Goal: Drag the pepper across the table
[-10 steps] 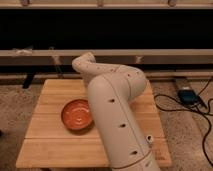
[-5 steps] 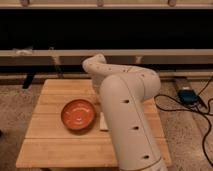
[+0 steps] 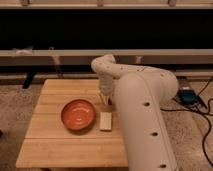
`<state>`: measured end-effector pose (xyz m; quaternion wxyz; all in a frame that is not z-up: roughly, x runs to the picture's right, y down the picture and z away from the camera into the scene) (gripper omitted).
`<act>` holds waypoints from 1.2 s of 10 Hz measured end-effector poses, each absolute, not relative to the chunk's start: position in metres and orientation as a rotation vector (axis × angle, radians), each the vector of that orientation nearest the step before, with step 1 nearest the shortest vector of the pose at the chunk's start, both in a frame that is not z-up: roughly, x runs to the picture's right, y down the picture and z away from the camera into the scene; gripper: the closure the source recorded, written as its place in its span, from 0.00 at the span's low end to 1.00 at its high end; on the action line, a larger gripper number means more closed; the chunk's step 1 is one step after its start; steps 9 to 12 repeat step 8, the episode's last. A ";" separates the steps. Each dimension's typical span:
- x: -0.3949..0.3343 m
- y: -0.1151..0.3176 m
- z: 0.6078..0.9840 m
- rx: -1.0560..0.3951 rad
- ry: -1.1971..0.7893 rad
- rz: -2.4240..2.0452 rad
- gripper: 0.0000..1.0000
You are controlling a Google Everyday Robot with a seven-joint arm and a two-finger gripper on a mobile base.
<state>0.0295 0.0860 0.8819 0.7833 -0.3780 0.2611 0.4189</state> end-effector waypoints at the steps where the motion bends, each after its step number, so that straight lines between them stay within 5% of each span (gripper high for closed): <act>1: 0.034 0.088 0.876 -0.833 0.548 0.883 0.31; 7: 0.014 0.074 0.832 -0.845 0.416 0.789 0.31; 12: 0.012 0.073 0.830 -0.843 0.411 0.787 0.31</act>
